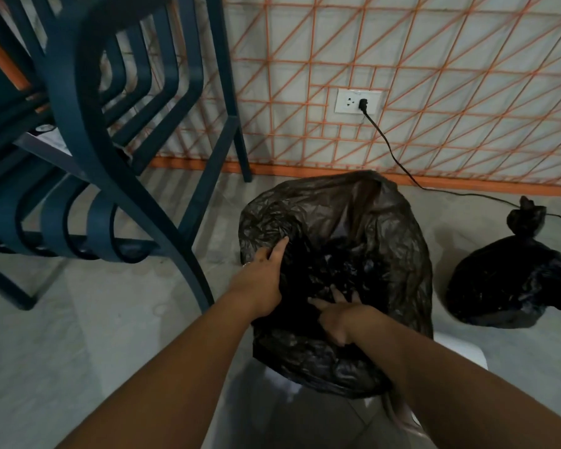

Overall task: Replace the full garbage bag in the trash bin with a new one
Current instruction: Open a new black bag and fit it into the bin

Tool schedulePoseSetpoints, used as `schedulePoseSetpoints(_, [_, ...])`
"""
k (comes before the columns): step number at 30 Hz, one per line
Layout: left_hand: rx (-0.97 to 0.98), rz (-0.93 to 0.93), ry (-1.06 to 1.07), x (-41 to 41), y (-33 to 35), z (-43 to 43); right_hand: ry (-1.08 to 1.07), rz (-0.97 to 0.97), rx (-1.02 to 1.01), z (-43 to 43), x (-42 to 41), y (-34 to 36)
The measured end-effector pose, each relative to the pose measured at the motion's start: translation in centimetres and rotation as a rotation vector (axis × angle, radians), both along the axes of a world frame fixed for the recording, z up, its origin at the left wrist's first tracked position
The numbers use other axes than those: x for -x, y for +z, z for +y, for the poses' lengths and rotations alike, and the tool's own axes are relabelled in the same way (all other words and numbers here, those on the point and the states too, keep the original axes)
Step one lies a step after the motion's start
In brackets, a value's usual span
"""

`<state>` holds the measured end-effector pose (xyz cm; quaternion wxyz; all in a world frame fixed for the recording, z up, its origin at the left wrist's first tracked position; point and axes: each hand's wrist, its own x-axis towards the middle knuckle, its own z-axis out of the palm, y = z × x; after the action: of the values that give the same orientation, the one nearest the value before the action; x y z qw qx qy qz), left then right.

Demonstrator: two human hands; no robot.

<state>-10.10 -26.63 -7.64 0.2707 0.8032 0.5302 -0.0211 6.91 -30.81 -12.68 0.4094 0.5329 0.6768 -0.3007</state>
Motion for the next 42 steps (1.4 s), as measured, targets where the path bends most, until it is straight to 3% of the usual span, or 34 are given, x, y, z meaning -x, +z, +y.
schedulePoseSetpoints(5, [0.003,0.002,-0.021,0.2,-0.4,0.5,-0.052,0.031,0.025,-0.2,-0.8,0.7])
schedulePoseSetpoints(8, [0.018,-0.147,0.023,0.6,0.1,0.9,-0.112,0.236,-0.264,-0.2,-1.3,3.9])
schedulePoseSetpoints(11, [-0.099,-0.288,0.255,1.0,1.0,1.5,-0.104,0.342,-0.654,-0.4,-3.0,7.5])
schedulePoseSetpoints(13, [-0.107,-0.213,0.390,1.8,1.6,2.3,-0.138,0.290,-0.866,-0.4,-4.8,9.5])
schedulePoseSetpoints(15, [0.070,-0.067,0.397,2.3,2.2,2.7,-0.304,0.201,-0.975,-0.4,-7.2,11.2])
schedulePoseSetpoints(17, [0.301,-0.042,0.376,2.6,2.0,2.4,-0.492,0.094,-0.869,-0.6,-9.7,12.1])
schedulePoseSetpoints(20, [0.692,-0.109,0.506,3.3,1.8,1.1,-0.785,0.134,-0.567,-1.3,-11.9,11.6])
schedulePoseSetpoints(23, [0.814,-0.153,0.581,3.7,0.7,0.6,-1.083,0.329,-0.417,-1.7,-11.7,10.5])
schedulePoseSetpoints(29, [0.753,-0.393,0.666,3.0,0.8,0.4,-1.167,0.563,-0.552,0.0,-9.0,9.3])
schedulePoseSetpoints(31, [0.694,-0.427,0.706,2.8,0.7,0.5,-1.072,0.616,-0.542,0.5,-8.1,9.2])
schedulePoseSetpoints(34, [0.587,-0.529,0.756,2.4,0.3,0.8,-0.842,0.526,-0.553,0.5,-7.2,8.7])
schedulePoseSetpoints(38, [0.490,-0.836,0.850,1.5,0.4,2.0,-0.880,0.570,-0.621,-0.5,-7.1,8.1])
schedulePoseSetpoints(42, [0.557,-1.064,0.873,0.2,1.2,2.8,-0.900,0.638,-0.651,-0.9,-7.1,7.6])
